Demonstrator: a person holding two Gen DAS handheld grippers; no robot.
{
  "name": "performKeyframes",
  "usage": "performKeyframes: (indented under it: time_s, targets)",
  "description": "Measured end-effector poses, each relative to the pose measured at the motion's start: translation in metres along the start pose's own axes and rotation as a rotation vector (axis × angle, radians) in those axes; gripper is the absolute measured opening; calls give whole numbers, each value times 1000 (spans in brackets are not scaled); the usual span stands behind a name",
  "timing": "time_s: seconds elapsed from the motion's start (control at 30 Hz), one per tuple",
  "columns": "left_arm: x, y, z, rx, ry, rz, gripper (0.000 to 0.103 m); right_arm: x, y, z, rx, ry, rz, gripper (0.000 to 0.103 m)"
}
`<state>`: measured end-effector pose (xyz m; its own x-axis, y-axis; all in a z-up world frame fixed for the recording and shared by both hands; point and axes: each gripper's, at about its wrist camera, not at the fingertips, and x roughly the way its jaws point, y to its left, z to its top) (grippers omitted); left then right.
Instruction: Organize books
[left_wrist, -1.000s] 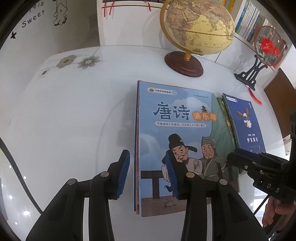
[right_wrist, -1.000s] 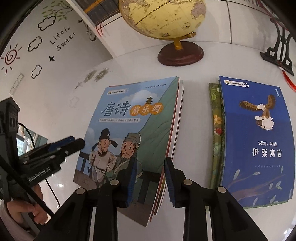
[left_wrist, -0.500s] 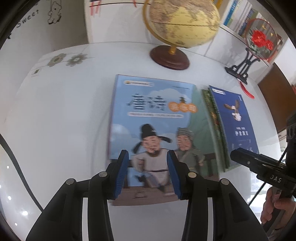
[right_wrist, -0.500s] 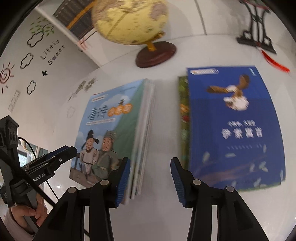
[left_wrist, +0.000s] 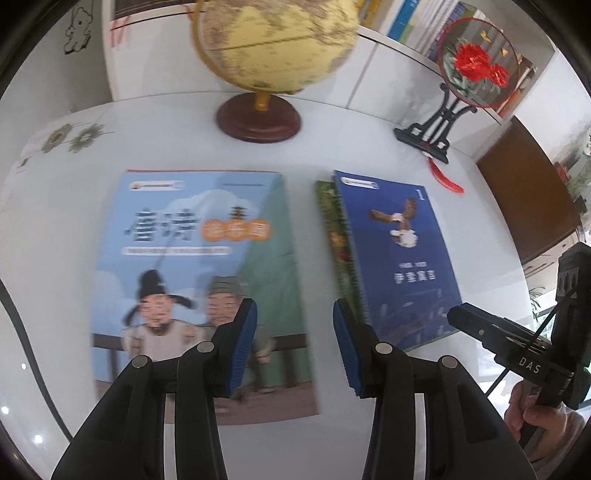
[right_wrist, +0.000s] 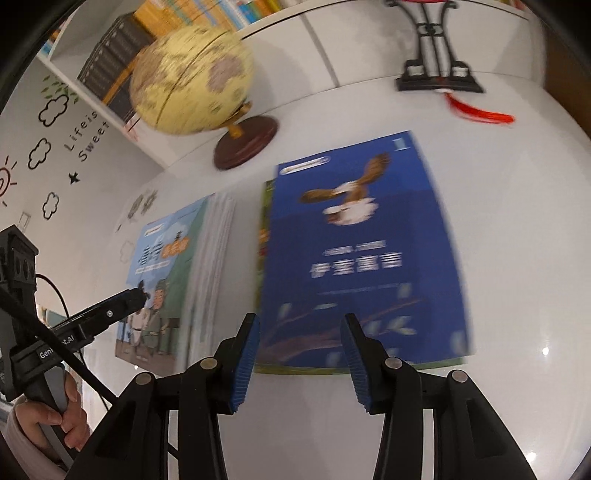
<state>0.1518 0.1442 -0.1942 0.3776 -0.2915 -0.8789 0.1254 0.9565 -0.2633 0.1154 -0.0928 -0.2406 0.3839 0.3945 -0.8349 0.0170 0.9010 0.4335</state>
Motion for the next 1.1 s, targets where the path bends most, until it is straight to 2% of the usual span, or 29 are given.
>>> performKeyframes:
  time_s: [0.2, 0.57, 0.93, 1.1]
  targets:
    - [17, -37, -2, 39, 24, -7, 40, -15, -33, 1, 19, -7, -58, 44]
    - [40, -84, 0, 33, 48, -17, 40, -35, -51, 14, -114, -6, -132, 45]
    - [68, -90, -5, -10, 87, -3, 43, -26, -84, 17, -68, 42, -82, 46]
    - [82, -90, -3, -32, 77, 59, 44, -15, -88, 24, -62, 41, -39, 46]
